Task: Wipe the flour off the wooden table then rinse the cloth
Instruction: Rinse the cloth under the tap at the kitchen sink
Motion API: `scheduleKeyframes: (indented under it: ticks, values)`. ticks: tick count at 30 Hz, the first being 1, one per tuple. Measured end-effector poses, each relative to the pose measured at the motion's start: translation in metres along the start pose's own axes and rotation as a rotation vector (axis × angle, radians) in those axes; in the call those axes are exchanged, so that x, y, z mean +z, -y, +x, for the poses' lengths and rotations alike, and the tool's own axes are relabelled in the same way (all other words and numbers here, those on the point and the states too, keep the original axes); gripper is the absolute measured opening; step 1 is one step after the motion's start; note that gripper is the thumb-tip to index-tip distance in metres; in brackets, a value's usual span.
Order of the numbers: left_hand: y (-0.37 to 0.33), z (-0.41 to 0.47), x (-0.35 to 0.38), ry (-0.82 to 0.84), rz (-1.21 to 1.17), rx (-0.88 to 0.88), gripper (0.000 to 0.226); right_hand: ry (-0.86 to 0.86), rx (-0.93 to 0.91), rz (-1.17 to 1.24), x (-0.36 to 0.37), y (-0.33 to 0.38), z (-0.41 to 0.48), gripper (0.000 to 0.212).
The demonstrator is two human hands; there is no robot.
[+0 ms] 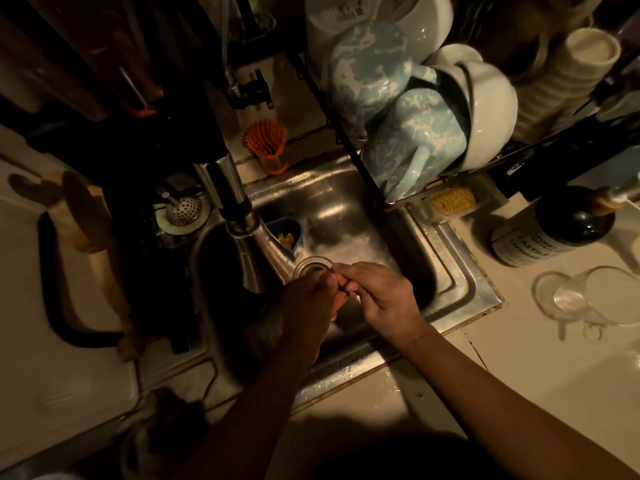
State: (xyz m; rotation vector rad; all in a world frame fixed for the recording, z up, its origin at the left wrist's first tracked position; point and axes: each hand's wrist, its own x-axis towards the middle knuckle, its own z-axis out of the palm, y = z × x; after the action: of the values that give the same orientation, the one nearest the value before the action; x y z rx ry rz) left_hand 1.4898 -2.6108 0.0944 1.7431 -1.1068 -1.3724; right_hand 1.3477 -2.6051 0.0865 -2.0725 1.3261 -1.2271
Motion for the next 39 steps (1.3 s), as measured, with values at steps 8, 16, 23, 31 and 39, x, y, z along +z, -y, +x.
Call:
scheduleKeyframes:
  ticks: [8, 16, 23, 31, 39]
  values:
    - [-0.011, 0.004, -0.021, 0.045, 0.071, 0.489, 0.063, 0.1, 1.059, 1.094, -0.021, 0.012, 0.013, 0.04]
    - [-0.015, -0.007, -0.028, 0.114, 0.276, 0.693, 0.017, 0.3, 0.877, 1.187, -0.027, 0.016, 0.011, 0.044]
    - [-0.015, -0.02, -0.005, -0.021, -0.052, 0.451, 0.024, 0.032, 0.39, 0.482, -0.009, 0.021, 0.0, 0.04]
    - [-0.008, -0.028, 0.016, -0.1, -0.411, 0.169, 0.017, 0.011, 0.05, -0.014, 0.007, -0.008, -0.015, 0.054]
    - [-0.011, 0.006, -0.01, -0.05, -0.302, 0.364, 0.025, 0.236, 1.183, 1.215, -0.018, 0.009, 0.028, 0.061]
